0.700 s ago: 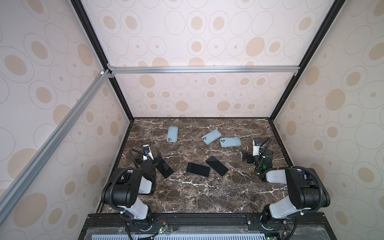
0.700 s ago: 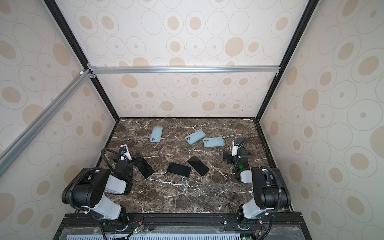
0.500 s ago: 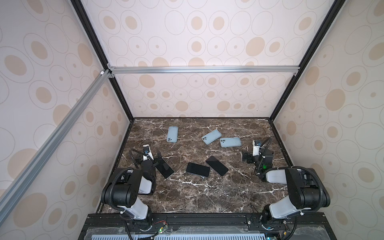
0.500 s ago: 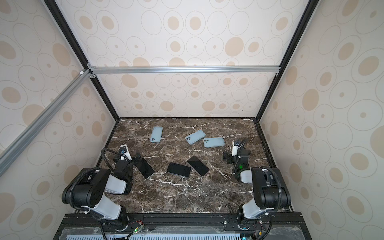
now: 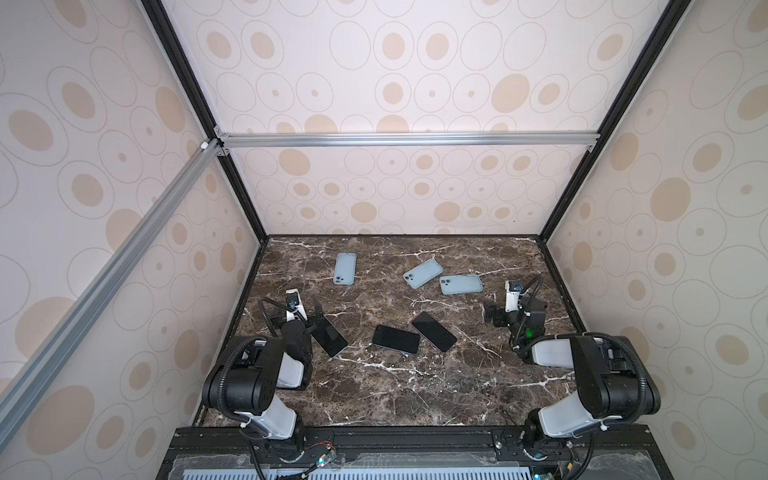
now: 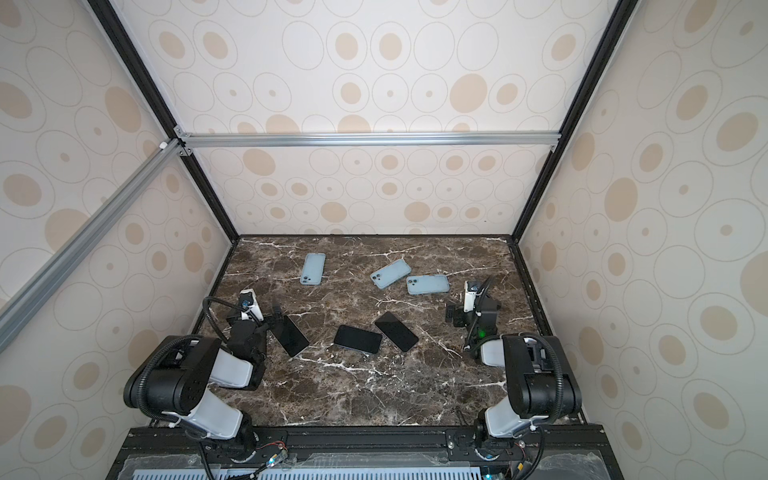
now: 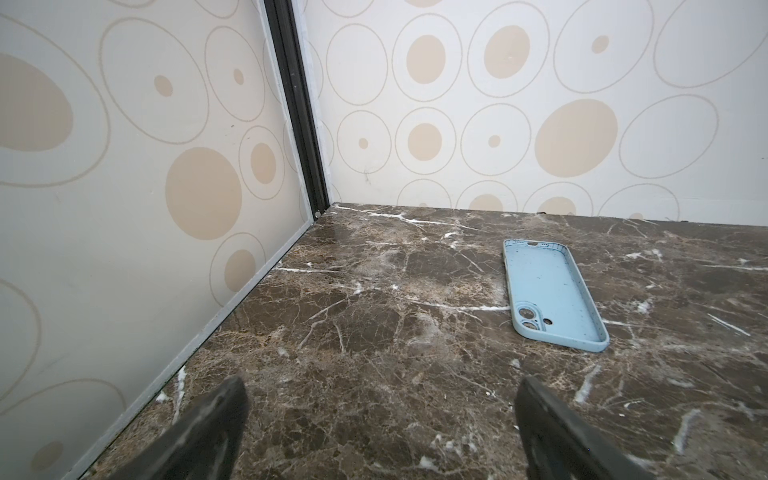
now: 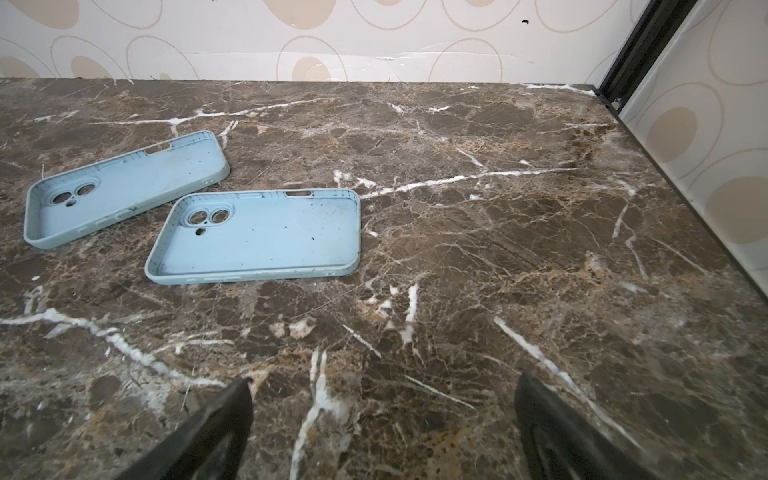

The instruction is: Put the phone into the phone case

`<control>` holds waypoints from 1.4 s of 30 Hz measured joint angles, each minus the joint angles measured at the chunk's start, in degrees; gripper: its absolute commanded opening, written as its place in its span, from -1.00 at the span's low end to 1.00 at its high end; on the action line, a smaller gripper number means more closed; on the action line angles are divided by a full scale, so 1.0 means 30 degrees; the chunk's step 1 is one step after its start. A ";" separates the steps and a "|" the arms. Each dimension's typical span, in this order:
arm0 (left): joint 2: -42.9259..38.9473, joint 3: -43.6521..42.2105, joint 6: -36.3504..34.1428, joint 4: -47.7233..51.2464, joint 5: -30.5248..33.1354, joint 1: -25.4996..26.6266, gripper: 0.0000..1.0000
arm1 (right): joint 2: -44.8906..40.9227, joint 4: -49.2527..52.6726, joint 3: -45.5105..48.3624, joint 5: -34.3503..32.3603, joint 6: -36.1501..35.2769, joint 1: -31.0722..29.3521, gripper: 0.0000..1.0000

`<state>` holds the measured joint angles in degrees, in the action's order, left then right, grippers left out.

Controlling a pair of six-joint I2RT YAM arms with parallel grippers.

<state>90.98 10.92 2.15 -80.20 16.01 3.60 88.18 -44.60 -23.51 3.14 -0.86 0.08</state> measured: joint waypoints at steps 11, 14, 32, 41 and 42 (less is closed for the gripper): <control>0.0000 0.0000 0.0000 0.0000 0.0000 0.0000 0.99 | 0.0000 0.0000 0.0000 0.0000 0.0000 0.0000 1.00; 0.0000 0.0000 0.0000 0.0000 0.0000 0.0000 0.99 | 0.0000 0.0000 0.0000 0.0000 0.0000 0.0000 0.99; -0.2237 0.0423 0.0036 0.2849 0.0007 0.0007 0.83 | -0.1494 0.2594 -0.0743 -0.0423 0.0197 0.0000 0.94; -0.8357 0.5413 0.0131 0.9770 -0.1668 0.0007 0.75 | -0.6404 0.9872 -0.4947 0.0590 0.2229 -0.0080 0.90; -0.8597 0.6309 0.0182 1.0615 -0.2397 0.0007 0.74 | -0.6739 1.0506 -0.5289 0.0882 0.2448 -0.0175 0.90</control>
<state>65.19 29.85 2.70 -48.36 8.82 3.62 67.96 -13.08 -39.38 5.78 6.48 -0.45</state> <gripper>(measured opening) 0.881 0.952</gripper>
